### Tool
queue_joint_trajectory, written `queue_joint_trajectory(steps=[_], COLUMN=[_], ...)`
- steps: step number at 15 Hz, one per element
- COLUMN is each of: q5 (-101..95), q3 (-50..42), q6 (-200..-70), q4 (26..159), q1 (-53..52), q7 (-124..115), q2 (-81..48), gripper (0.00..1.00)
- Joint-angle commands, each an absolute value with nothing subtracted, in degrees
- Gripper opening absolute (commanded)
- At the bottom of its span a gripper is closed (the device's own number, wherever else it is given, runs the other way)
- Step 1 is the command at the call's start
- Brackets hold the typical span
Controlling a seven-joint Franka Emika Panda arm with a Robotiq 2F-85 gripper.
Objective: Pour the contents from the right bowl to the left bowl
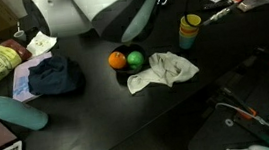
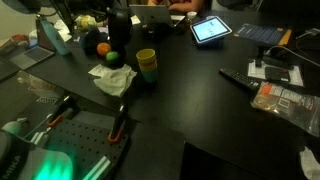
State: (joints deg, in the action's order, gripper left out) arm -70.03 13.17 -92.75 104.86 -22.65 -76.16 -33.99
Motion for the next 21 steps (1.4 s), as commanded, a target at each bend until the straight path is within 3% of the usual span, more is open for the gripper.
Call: queue_joint_trajectory(steps=[1, 10, 21], q5=[-63.28, -44.37, -28.45], q3=[14.70, 8.53, -1.18], q6=[-100.48, -124.79, -134.91], q4=[107.77, 110.29, 108.15], q1=[-17.04, -7.86, -6.79], q7=[-70.27, -60.31, -53.01], q2=[-26.53, -23.12, -31.68], gripper=[0.02, 0.02, 0.02])
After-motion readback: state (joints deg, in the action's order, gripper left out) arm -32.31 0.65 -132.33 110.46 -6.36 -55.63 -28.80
